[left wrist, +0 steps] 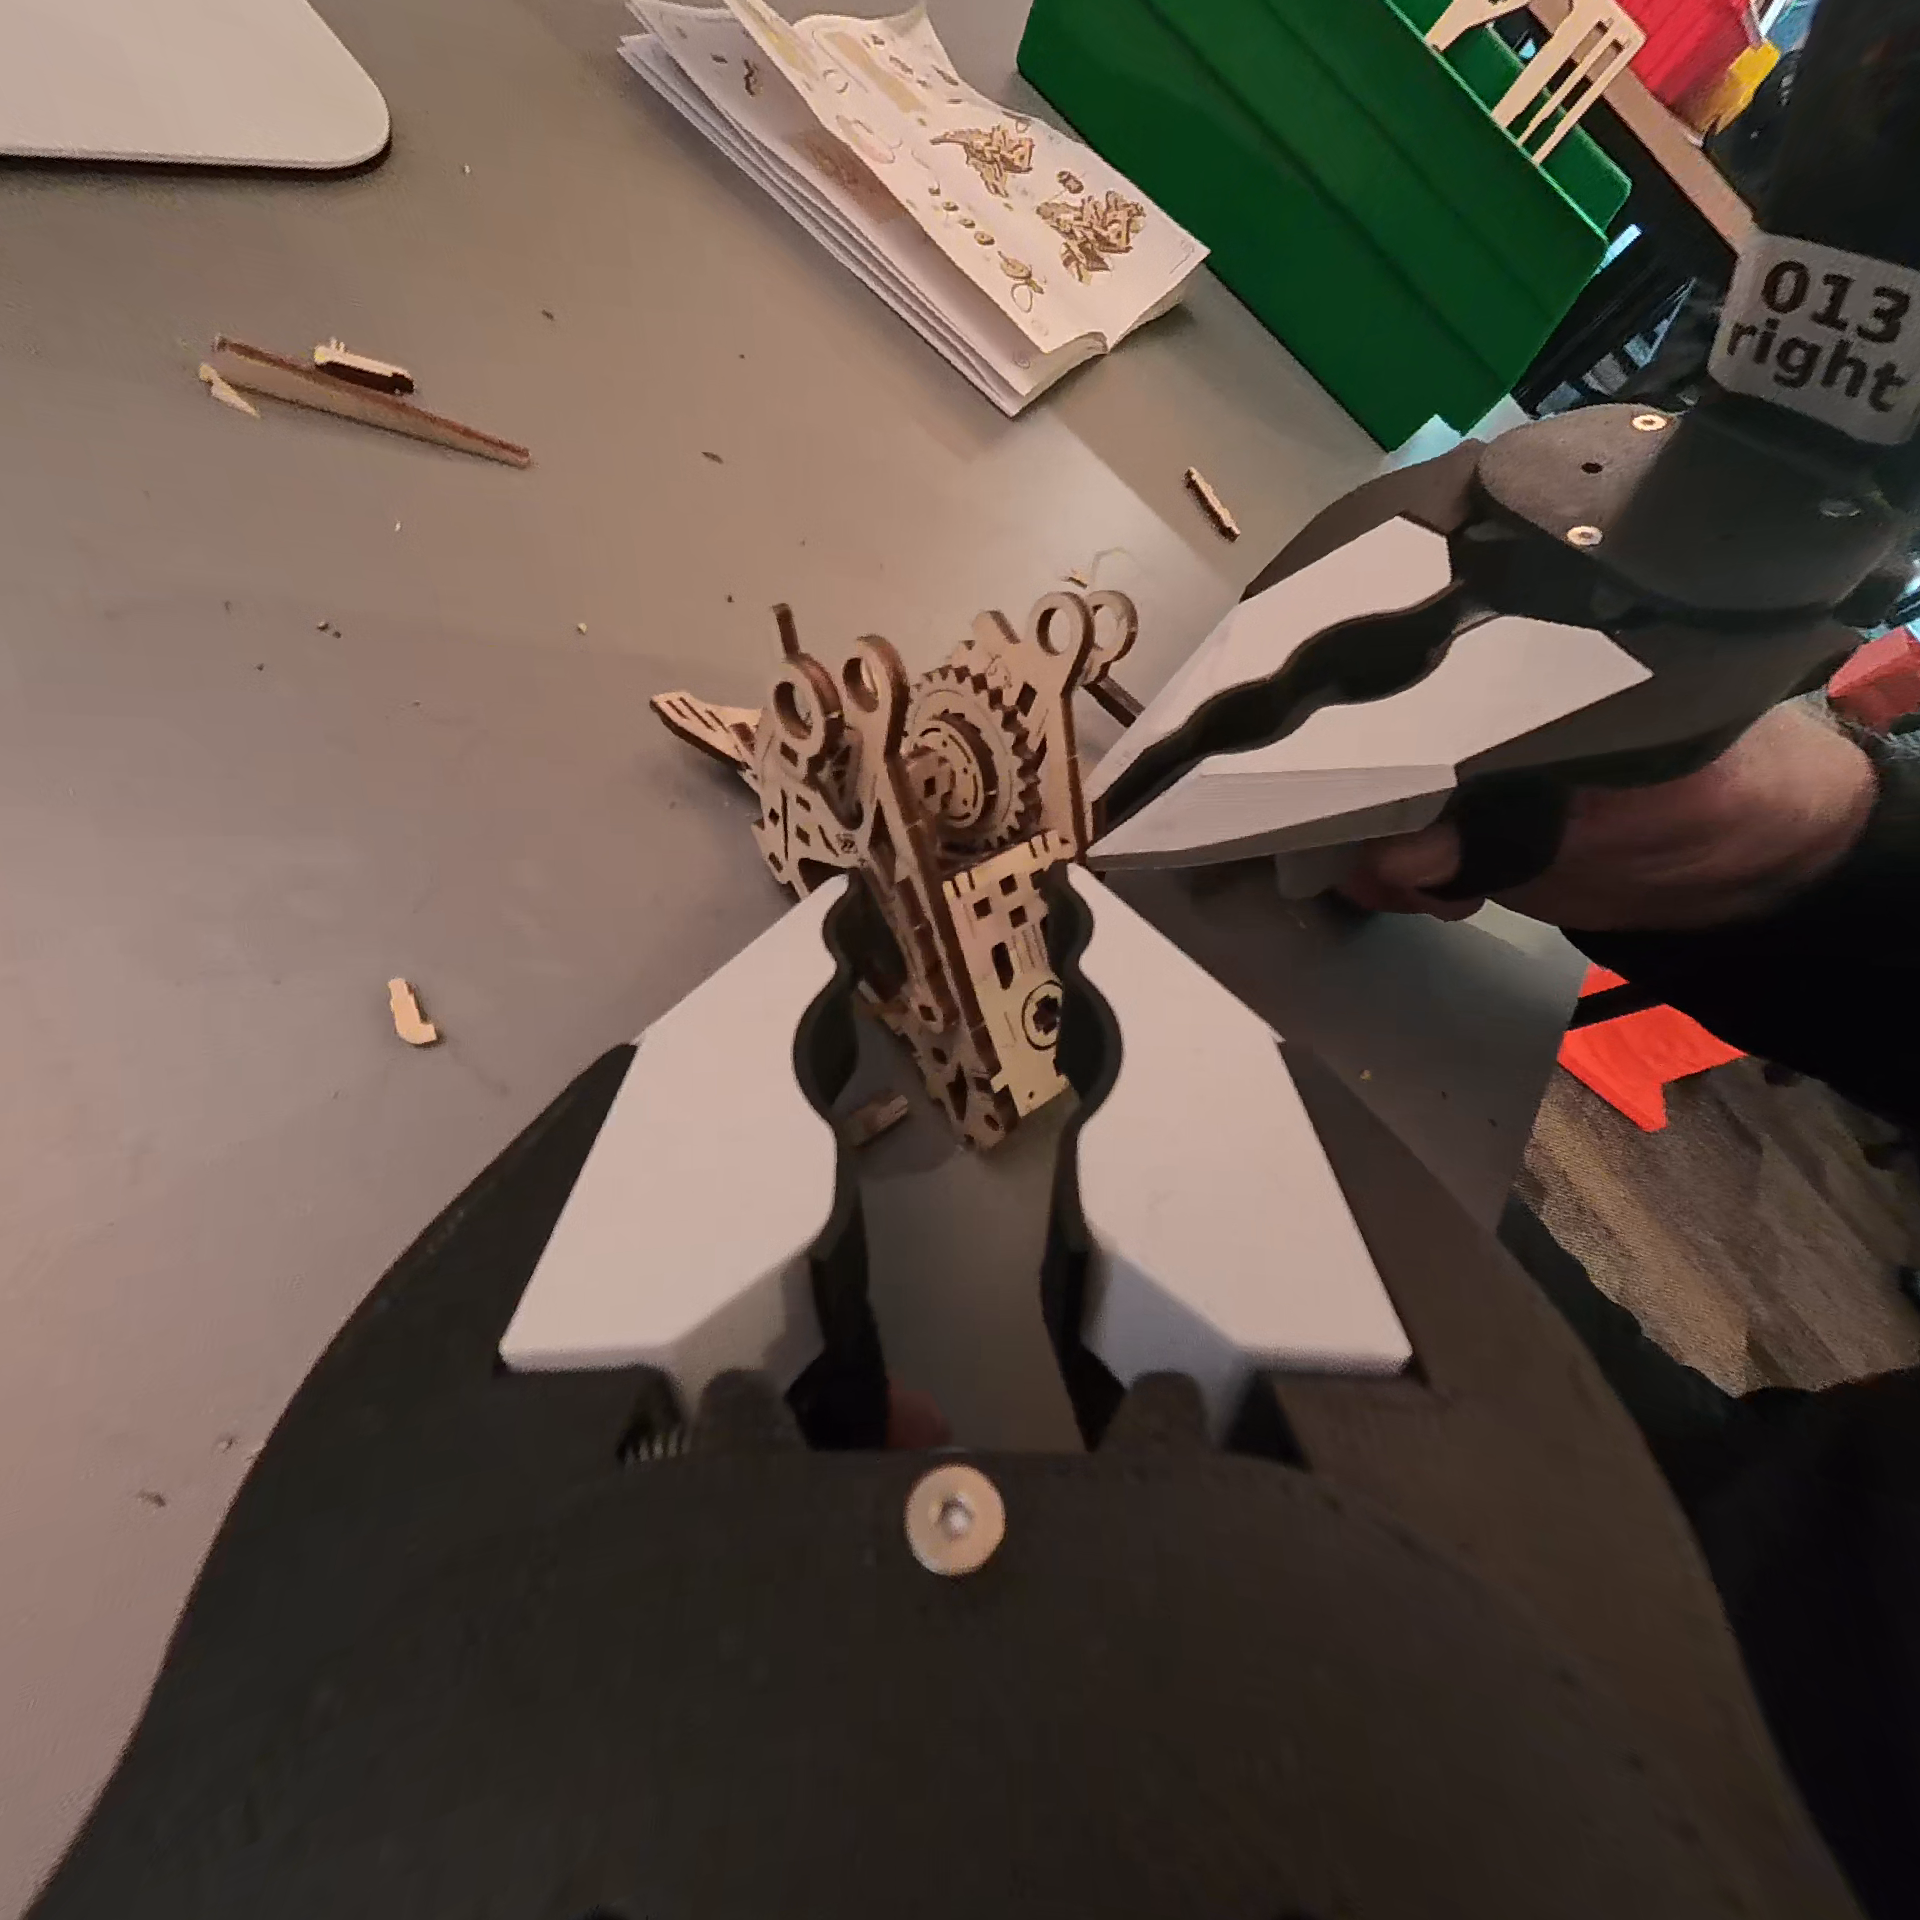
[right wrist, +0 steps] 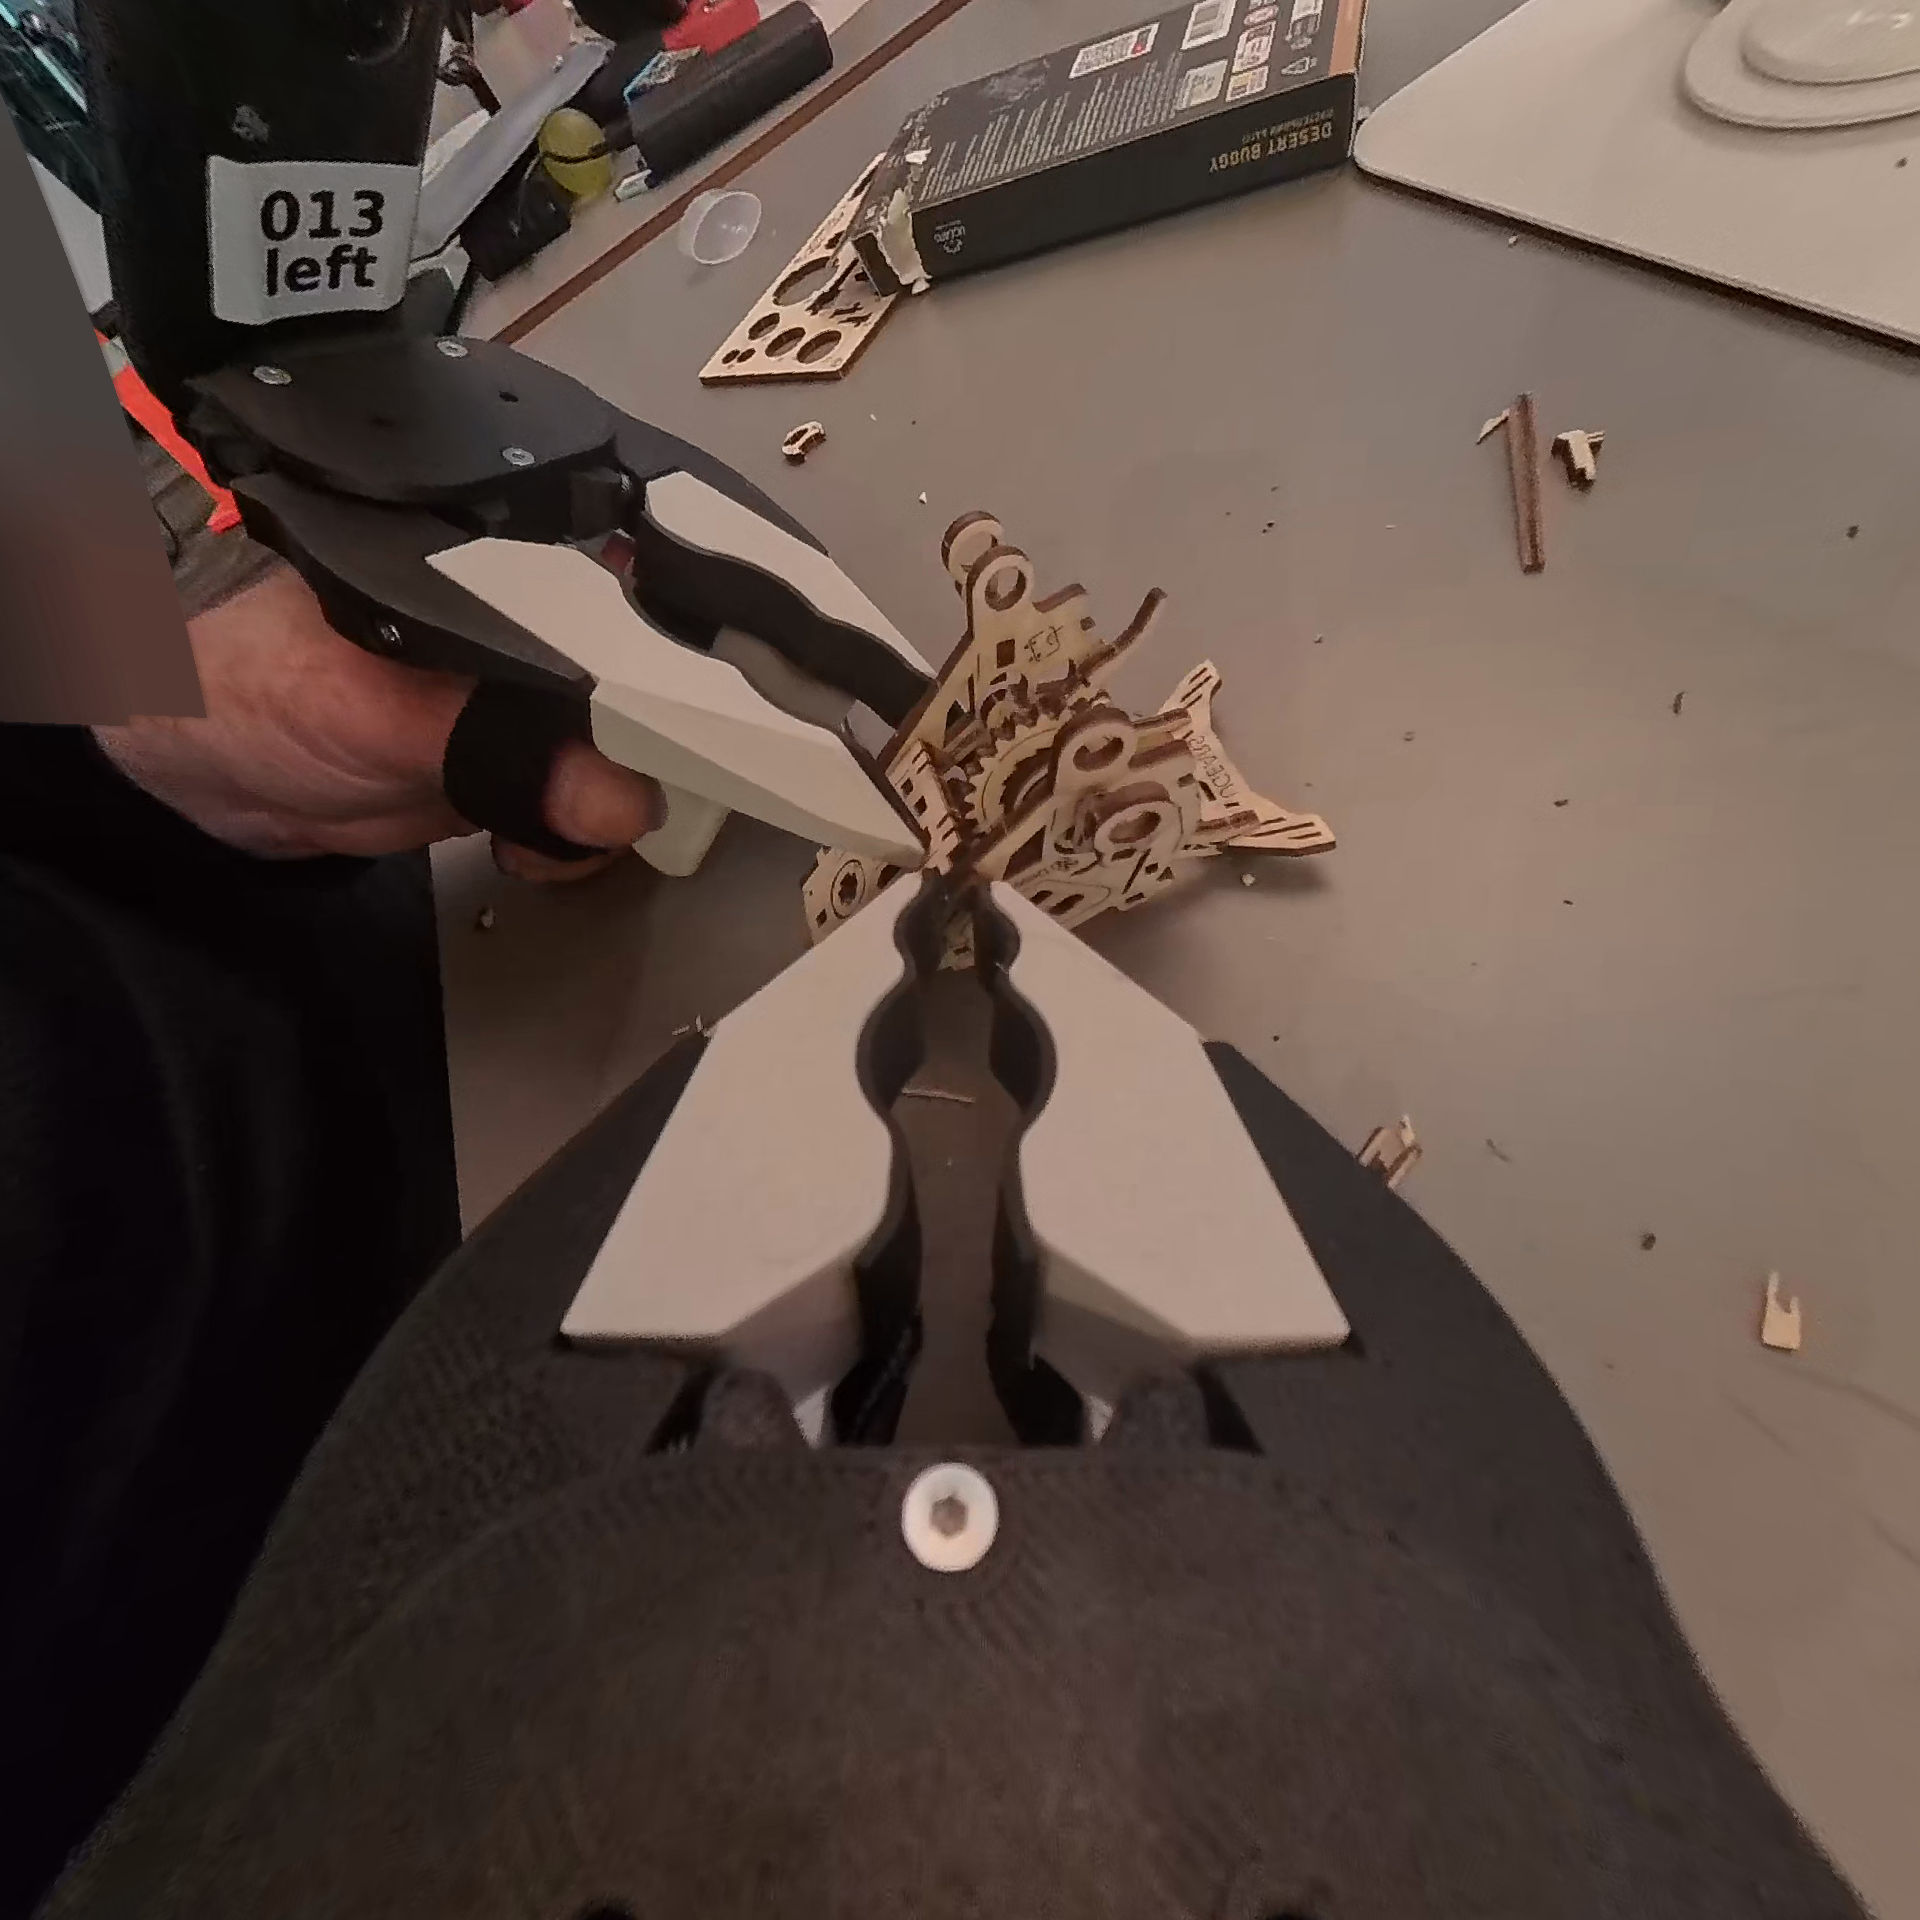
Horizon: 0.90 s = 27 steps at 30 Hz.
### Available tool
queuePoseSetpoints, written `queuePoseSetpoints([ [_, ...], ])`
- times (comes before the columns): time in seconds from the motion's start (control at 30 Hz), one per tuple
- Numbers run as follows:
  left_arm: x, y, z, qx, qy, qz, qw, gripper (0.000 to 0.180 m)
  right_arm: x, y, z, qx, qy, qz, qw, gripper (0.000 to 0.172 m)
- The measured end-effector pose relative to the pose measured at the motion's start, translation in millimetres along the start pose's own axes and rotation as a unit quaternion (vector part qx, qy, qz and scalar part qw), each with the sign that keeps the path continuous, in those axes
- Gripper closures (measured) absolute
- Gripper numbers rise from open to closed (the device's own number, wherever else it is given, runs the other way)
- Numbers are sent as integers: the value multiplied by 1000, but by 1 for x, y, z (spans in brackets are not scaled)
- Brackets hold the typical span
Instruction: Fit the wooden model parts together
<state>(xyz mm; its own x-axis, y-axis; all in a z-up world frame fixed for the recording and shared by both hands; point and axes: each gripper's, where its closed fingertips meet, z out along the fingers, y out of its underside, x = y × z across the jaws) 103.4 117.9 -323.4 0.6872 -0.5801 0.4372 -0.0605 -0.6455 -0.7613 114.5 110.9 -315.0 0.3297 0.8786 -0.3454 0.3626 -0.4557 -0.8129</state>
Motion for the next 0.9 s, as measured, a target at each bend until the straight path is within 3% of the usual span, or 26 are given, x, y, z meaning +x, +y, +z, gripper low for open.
queuePoseSetpoints([
  [0.43, -1, -1, 1, 2, -17, 9, 1000, 149, 1, -2, 2, -3, 4, -14, 1000, 170],
  [0.67, -3, -4, 2, 2, -38, 50, 998, 147, 2, -2, 4, -7, 4, -24, 1000, 170],
  [0.9, -11, -10, -5, 16, -17, 21, 999, 150, 15, -8, -6, 13, 18, 1, 1000, 165],
])
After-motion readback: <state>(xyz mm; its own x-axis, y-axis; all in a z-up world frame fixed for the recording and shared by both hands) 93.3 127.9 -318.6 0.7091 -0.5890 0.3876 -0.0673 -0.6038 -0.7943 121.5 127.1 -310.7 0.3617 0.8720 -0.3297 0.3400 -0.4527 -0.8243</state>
